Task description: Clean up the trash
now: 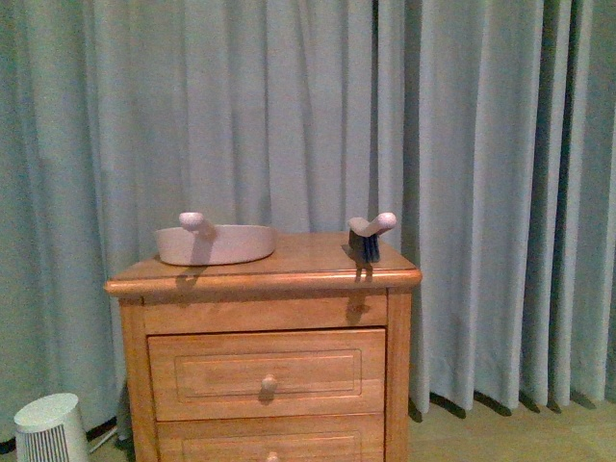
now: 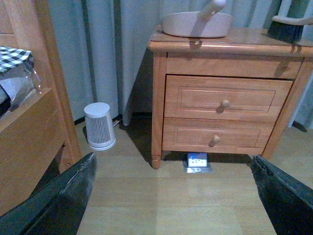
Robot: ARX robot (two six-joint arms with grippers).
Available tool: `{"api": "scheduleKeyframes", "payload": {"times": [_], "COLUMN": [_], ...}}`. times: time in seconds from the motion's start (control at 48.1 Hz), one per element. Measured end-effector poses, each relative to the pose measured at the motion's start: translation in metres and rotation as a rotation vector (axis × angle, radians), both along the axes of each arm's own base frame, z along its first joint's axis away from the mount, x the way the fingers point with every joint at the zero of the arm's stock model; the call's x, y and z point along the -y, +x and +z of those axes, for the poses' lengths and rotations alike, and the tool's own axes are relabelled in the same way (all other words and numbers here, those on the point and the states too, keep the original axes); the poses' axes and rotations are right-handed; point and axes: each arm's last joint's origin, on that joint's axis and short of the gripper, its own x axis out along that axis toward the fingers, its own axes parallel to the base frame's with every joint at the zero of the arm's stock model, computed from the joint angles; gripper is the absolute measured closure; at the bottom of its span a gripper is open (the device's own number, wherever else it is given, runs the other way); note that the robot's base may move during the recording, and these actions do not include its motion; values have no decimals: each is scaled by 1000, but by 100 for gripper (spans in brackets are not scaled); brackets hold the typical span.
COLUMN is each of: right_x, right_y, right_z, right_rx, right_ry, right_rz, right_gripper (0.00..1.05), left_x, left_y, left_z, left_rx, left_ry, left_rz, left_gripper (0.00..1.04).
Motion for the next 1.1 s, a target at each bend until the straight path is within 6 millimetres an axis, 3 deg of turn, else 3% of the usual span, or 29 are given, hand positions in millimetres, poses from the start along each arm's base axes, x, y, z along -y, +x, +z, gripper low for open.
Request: {"api": "scheduleKeyframes", "payload": {"times": [1.103], "right_x": [0], "right_y": [0], "right_z": [0], "right_rx": [0], "right_ry": [0], "right_rz": [0], "right_gripper": [7], "left_x": [0], "left_y": [0], "left_z": [0], "left_rx": [0], "left_ry": [0], "left_rz": [0], "left_gripper": [8]}}
